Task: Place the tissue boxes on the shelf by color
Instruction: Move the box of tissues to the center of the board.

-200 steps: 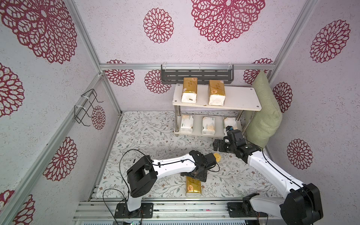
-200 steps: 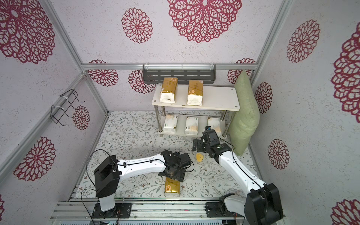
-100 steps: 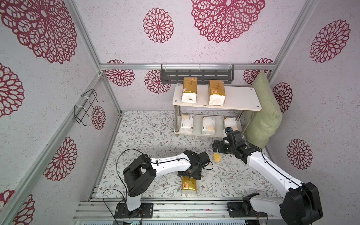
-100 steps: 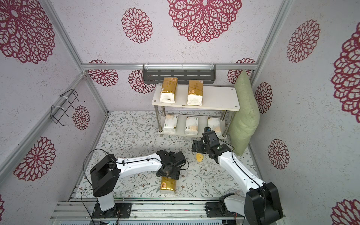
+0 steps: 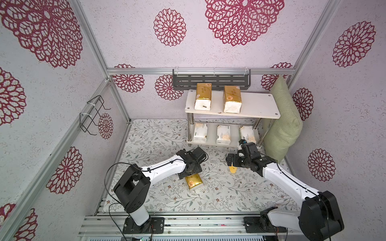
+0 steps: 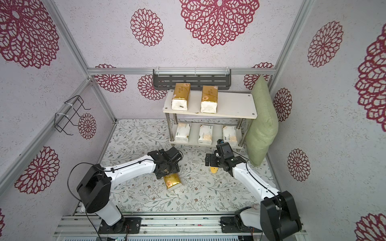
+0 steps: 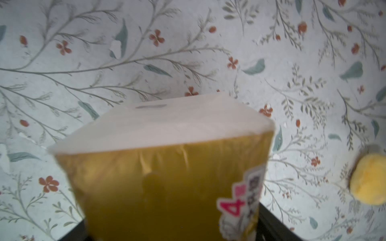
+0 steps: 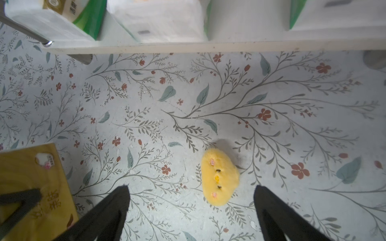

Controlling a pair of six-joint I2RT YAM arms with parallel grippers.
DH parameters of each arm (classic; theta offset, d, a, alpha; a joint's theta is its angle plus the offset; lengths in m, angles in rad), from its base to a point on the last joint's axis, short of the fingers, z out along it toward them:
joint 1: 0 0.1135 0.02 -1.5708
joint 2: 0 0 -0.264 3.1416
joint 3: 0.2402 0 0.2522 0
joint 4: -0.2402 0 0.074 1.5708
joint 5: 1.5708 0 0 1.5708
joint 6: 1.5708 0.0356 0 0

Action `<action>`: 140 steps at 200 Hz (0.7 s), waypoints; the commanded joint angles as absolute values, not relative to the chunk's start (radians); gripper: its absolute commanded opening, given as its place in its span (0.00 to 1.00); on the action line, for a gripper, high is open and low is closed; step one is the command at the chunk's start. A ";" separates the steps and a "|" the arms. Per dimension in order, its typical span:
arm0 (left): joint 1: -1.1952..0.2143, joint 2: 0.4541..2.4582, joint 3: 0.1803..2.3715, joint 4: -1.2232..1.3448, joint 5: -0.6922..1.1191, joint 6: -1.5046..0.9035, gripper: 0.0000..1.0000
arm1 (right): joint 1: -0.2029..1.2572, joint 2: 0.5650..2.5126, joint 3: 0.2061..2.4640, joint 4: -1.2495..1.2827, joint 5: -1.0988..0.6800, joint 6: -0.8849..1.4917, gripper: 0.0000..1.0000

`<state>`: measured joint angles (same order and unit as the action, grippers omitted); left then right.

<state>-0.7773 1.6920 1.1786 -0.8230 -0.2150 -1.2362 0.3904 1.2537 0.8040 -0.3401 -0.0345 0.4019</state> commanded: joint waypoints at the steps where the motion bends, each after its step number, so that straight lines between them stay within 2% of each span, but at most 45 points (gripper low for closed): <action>1: -0.703 1.651 1.167 -0.800 -0.245 -1.323 0.87 | 0.388 1.226 0.790 -0.291 -0.079 0.357 0.99; 42: -0.602 1.684 1.191 -0.806 -0.216 -1.377 0.88 | 0.469 1.186 0.731 -0.191 -0.180 0.281 0.99; 107: -0.562 1.762 1.280 -0.839 -0.138 -1.389 1.00 | 0.686 1.243 0.716 -0.004 -0.186 0.170 0.99; 140: -0.549 1.720 1.284 -0.844 -0.133 -1.373 0.97 | 0.753 1.302 0.752 0.053 -0.184 0.107 0.99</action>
<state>-0.5663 1.7542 1.2675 -0.8288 -0.1429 -1.3804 0.7139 1.2720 0.7090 -0.0357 -0.1745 0.1844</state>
